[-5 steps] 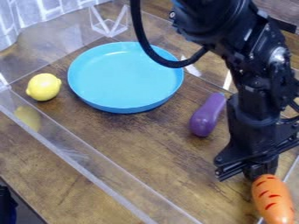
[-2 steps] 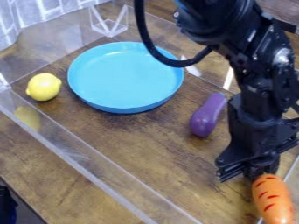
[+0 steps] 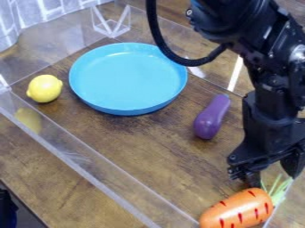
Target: Move the carrot to the right side
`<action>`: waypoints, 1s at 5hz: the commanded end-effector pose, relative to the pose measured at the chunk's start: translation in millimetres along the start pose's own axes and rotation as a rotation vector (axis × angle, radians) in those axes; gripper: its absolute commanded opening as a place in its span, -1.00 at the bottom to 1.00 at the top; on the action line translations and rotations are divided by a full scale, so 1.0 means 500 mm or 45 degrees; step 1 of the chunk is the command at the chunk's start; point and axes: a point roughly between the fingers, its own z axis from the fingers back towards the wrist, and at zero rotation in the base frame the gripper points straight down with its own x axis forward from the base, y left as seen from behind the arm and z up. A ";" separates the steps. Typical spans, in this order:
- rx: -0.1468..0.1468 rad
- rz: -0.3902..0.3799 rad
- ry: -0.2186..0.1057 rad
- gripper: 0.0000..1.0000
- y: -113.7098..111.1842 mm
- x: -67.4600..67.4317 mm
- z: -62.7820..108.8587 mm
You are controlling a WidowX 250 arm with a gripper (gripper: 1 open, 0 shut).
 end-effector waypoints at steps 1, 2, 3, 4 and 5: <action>-0.017 -0.097 -0.006 1.00 0.003 -0.008 0.027; -0.014 -0.153 -0.009 1.00 0.006 -0.011 0.039; -0.006 -0.187 -0.010 1.00 0.010 -0.020 0.043; 0.000 -0.217 -0.008 1.00 0.012 -0.029 0.046; 0.004 -0.240 -0.005 1.00 0.012 -0.035 0.049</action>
